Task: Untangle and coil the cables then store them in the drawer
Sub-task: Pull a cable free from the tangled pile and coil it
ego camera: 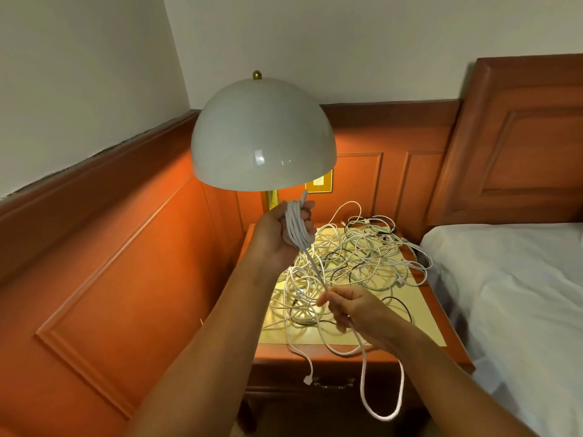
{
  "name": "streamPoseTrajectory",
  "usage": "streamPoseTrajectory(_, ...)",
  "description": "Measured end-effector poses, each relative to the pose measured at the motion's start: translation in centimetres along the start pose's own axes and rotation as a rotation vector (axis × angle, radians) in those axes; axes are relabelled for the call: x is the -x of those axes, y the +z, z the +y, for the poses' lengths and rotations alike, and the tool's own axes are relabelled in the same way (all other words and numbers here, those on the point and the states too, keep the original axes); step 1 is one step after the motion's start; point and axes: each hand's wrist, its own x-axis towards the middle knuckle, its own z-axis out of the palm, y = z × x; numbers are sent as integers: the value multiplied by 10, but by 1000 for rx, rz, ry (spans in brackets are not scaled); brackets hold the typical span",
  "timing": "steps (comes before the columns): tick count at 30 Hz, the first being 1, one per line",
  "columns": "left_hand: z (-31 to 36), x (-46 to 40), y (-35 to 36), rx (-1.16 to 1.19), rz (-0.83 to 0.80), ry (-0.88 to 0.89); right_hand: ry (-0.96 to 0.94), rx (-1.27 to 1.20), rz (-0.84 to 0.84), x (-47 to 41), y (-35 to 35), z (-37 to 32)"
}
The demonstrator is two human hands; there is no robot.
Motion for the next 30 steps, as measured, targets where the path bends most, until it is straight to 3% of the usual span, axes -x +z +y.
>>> streamPoseTrajectory(3, 3, 14, 7, -101, -86, -61, 33, 168, 74, -13, -10, -9)
streamPoseTrajectory(6, 2, 27, 10, -231, -143, -102, 76, 532, 303, -30, -20, -40)
streamPoseTrajectory(8, 0, 33, 10, -307, -169, -113, 65, 742, 362, -38, -29, -64)
streamPoseTrajectory(15, -19, 27, -6, -618, -164, -175, -151, 804, 287, -34, -35, -151)
streamPoseTrajectory(20, -30, 9, -10, -353, -10, -168, -198, 1138, 171, -13, -4, -139)
streamPoseTrajectory(22, -30, 2, -14, -261, 94, -149, -237, 1067, 159, 0, 10, -121)
streamPoseTrajectory(25, -25, -6, -21, -105, 151, -126, -229, 650, 165, 20, 29, -88)
streamPoseTrajectory(30, -2, -8, -16, 3, 67, -103, -51, 74, 121, 20, 41, -25)
